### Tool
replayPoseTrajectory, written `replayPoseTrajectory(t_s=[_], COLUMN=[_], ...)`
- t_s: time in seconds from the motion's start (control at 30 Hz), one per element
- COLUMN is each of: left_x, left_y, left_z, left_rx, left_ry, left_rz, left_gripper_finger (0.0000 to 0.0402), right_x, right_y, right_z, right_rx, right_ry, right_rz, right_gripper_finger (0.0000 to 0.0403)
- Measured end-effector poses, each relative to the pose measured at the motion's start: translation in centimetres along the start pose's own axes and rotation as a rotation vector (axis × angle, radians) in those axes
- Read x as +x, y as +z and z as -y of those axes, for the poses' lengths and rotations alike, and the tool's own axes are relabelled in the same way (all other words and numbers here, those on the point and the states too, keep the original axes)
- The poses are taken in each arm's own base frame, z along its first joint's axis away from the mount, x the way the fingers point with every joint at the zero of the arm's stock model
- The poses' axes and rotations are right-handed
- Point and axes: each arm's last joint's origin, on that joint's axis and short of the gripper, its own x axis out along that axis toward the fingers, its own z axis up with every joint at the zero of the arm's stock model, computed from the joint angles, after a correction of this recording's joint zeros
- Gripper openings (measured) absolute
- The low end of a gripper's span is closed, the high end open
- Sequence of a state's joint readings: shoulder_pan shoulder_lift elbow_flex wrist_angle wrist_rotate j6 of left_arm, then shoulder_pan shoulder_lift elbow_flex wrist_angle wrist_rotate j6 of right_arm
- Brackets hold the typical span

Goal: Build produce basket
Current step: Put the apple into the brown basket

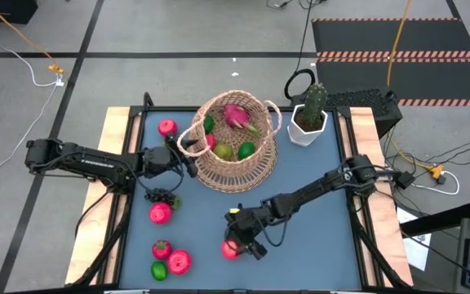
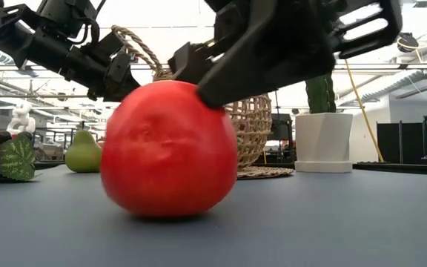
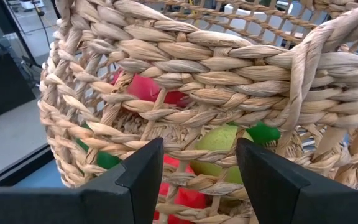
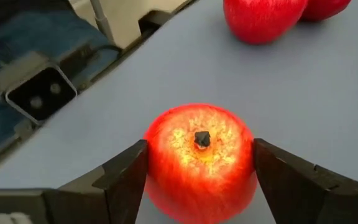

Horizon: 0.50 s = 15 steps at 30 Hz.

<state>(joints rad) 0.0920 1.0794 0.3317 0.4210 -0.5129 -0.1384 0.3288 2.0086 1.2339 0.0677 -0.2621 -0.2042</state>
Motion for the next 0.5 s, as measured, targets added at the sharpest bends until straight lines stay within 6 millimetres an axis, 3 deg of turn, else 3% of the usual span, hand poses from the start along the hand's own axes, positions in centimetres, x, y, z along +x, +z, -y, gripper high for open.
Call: replayPoseTrajectory(t_s=[0.33,0.5], left_x=[0.0,0.0], left_y=[0.0,-0.1], left_z=[0.0,0.1], left_rx=[-0.02,-0.035], left_ry=[-0.004,-0.021], left_rz=[-0.001,-0.01], left_gripper_finger=[0.0205,0.0205], right_x=[-4.6,-8.2], right_y=[1.6,3.7], right_z=[-3.4,-3.6], right_rx=[-0.143,-0.216], right_ry=[-0.263,-0.428], right_rz=[-0.192,-0.143], right_gripper_finger=[0.0262,0.0244])
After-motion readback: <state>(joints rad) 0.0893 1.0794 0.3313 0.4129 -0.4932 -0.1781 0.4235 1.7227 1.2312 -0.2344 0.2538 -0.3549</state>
